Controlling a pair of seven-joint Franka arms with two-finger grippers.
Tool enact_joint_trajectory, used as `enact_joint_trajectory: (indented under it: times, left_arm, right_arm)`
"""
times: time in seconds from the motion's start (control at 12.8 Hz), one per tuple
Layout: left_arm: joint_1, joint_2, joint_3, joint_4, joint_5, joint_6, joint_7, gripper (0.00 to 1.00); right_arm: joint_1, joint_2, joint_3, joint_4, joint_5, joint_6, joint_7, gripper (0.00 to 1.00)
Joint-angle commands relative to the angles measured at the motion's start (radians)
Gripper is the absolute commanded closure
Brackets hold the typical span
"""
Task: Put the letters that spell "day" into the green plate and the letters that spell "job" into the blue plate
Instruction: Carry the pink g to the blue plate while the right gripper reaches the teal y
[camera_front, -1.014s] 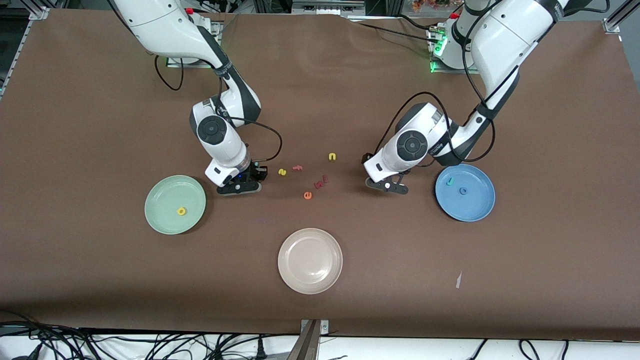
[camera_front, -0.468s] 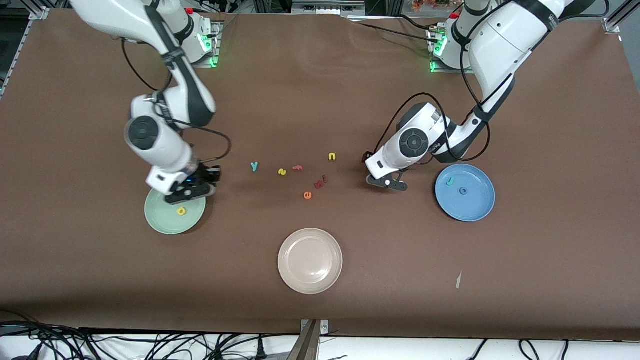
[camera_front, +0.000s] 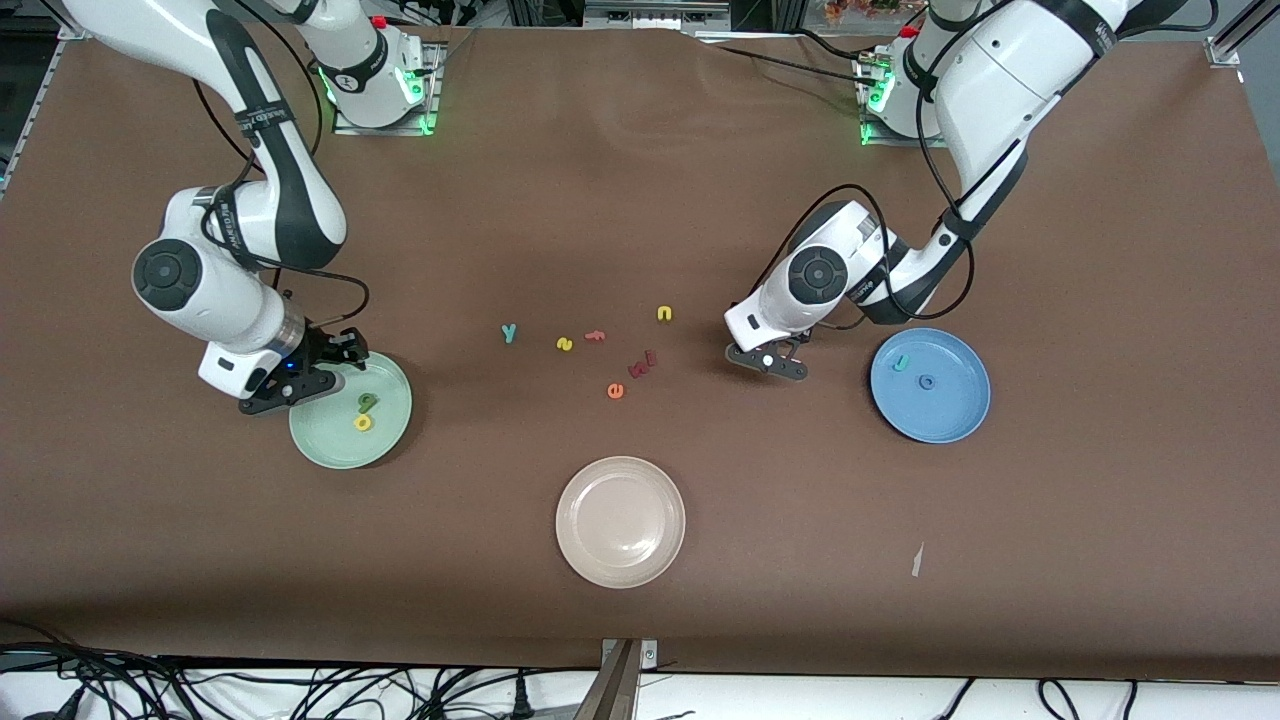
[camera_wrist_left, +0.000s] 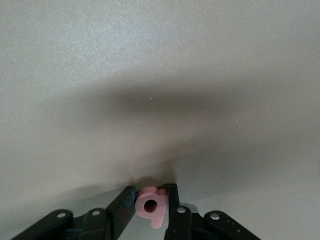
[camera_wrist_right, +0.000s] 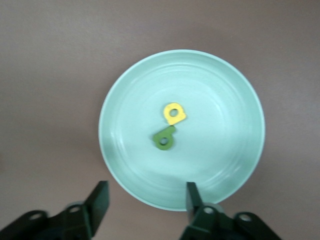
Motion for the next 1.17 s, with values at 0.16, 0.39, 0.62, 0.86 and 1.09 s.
enact_joint_trajectory:
  times: [0.16, 0.39, 0.62, 0.86, 1.09]
  left_arm:
    - [0.009, -0.036, 0.008, -0.009, 0.040, -0.072, -0.006, 0.99]
    - [0.011, -0.064, 0.006, 0.093, 0.070, -0.292, 0.052, 0.99]
    - [0.037, -0.073, 0.009, 0.195, 0.074, -0.467, 0.237, 0.98]
    - [0.138, -0.117, 0.009, 0.223, 0.075, -0.495, 0.519, 0.98]
    - [0.221, -0.087, 0.014, 0.255, 0.080, -0.468, 0.822, 0.97]
  right_arm:
    - [0.129, -0.009, 0.069, -0.035, -0.014, 0.014, 0.357, 0.26]
    - [0.204, 0.004, 0.069, -0.127, -0.012, 0.159, 0.488, 0.25]
    - [0.264, 0.033, 0.069, -0.192, -0.011, 0.288, 0.584, 0.26]
    - [0.316, 0.066, 0.069, -0.194, -0.012, 0.330, 0.643, 0.26]
    - [0.341, 0.093, 0.067, -0.194, -0.014, 0.362, 0.669, 0.26]
